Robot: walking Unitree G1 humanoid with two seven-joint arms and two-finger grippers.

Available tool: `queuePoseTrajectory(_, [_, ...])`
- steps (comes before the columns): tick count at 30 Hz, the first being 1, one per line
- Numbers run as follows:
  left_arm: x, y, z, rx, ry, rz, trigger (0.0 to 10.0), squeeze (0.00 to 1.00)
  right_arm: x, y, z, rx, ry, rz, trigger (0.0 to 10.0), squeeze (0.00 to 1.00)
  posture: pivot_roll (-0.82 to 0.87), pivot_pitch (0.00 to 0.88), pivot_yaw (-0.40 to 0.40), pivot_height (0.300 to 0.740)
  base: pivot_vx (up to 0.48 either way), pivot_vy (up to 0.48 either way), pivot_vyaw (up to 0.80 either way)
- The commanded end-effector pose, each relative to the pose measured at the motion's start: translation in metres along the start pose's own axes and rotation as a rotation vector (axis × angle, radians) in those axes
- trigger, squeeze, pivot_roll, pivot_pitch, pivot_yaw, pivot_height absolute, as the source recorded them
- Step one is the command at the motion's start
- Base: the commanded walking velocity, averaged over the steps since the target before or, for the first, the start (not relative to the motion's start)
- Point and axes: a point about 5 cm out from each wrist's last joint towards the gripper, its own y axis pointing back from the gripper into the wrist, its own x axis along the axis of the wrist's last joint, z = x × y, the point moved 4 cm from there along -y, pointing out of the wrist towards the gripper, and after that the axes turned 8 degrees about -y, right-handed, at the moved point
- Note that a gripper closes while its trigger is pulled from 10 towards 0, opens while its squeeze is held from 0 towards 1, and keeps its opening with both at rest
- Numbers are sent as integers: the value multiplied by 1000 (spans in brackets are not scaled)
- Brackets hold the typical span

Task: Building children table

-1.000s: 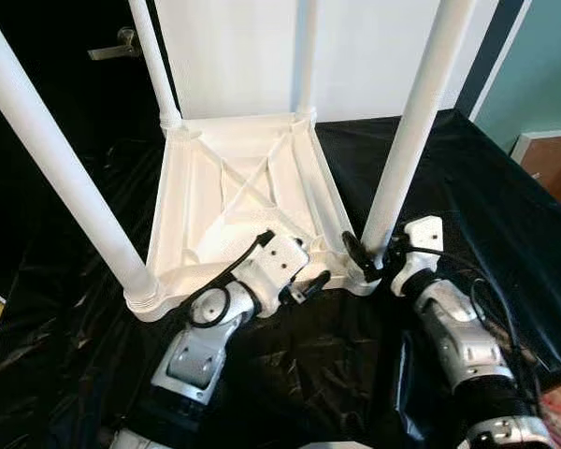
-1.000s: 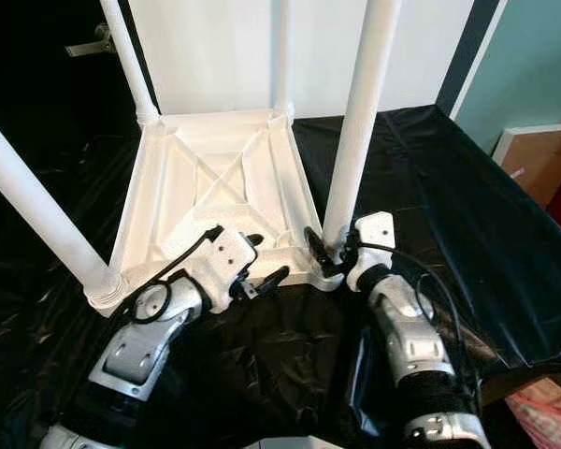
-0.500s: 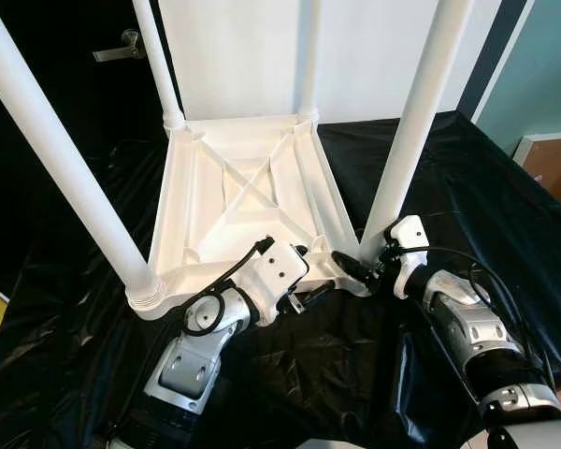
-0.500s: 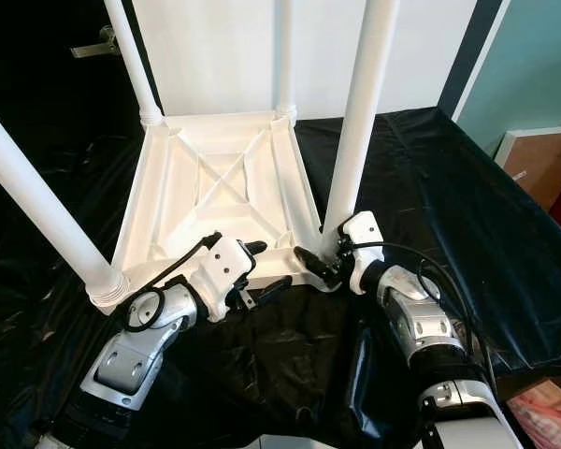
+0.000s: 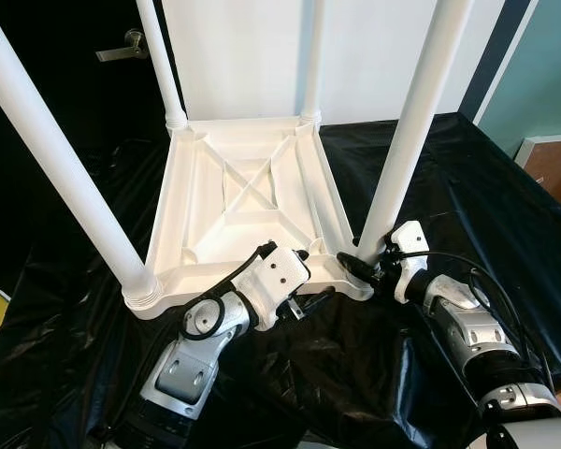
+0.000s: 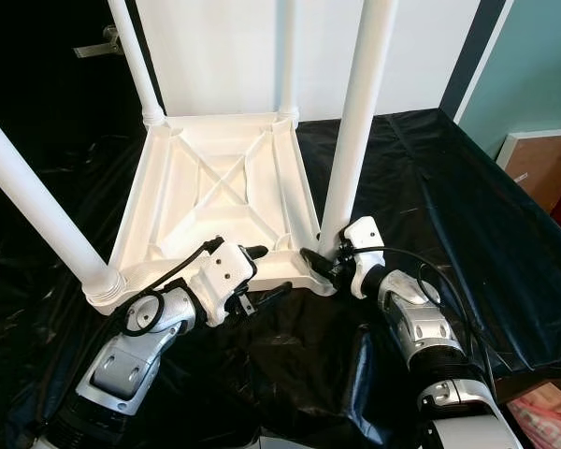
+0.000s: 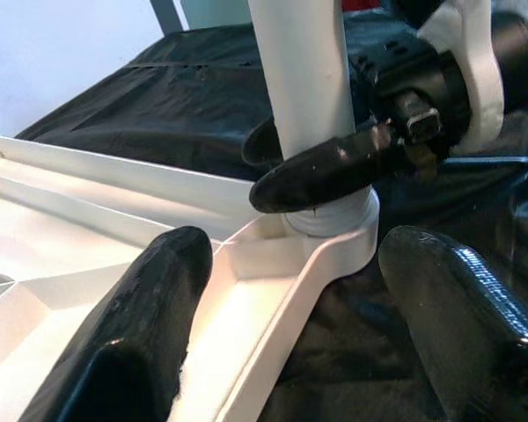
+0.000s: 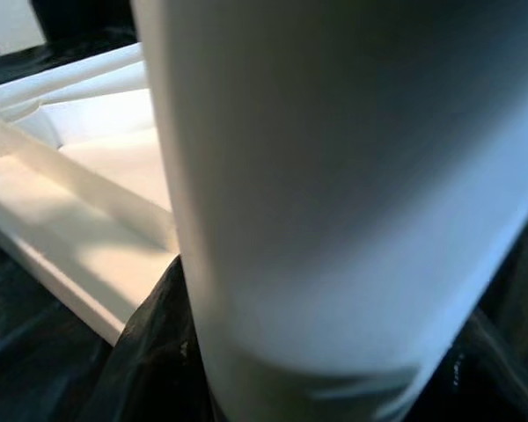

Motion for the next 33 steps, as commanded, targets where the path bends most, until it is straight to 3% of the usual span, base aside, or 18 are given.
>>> queuePoseTrajectory(1, [-5, 1, -4, 30, 12, -14, 10000, 0, -8, 3, 1, -59, -40, -3, 10000, 0, 53, 0, -37, 740, 0, 0, 0])
queuePoseTrajectory(12, [-3, 0, -9, 58, 34, 3, 10000, 0, -9, 0, -11, -262, -103, 67, 10000, 0, 19, 0, -27, 740, 0, 0, 0])
queuePoseTrajectory(16, [-3, 0, -9, 55, 35, 5, 10000, 0, -8, -1, -5, -391, -121, 84, 10000, 0, 12, 0, -26, 740, 0, 0, 0])
queuePoseTrajectory(18, [-2, -2, -9, 57, 40, 10, 10000, 0, -10, 1, -1, -567, -137, 94, 10000, 0, 5, 0, -25, 740, 0, 0, 0])
queuePoseTrajectory(22, [-1, -3, -9, 60, 43, 13, 10000, 0, -11, 2, -3, -635, -146, 99, 10000, 0, 3, 0, -25, 740, 0, 0, 0])
queuePoseTrajectory(23, [0, -4, -10, 62, 46, 18, 10000, 0, -15, -3, -11, -684, -197, 109, 10000, 0, 2, 0, -29, 740, 0, 0, 0])
queuePoseTrajectory(24, [0, -4, -10, 62, 46, 18, 10000, 0, -15, -3, -11, -684, -197, 109, 10000, 0, 2, 0, -29, 740, 0, 0, 0])
queuePoseTrajectory(26, [2, -6, -11, 69, 54, 28, 10000, 0, -12, -12, -26, -676, -202, 120, 10000, 0, 1, 0, -29, 740, 0, 0, 0])
queuePoseTrajectory(33, [2, -5, -15, 87, 63, 28, 10000, 0, -7, -11, -26, -667, -192, 135, 10000, 0, 6, 0, -27, 740, 0, 0, 0])
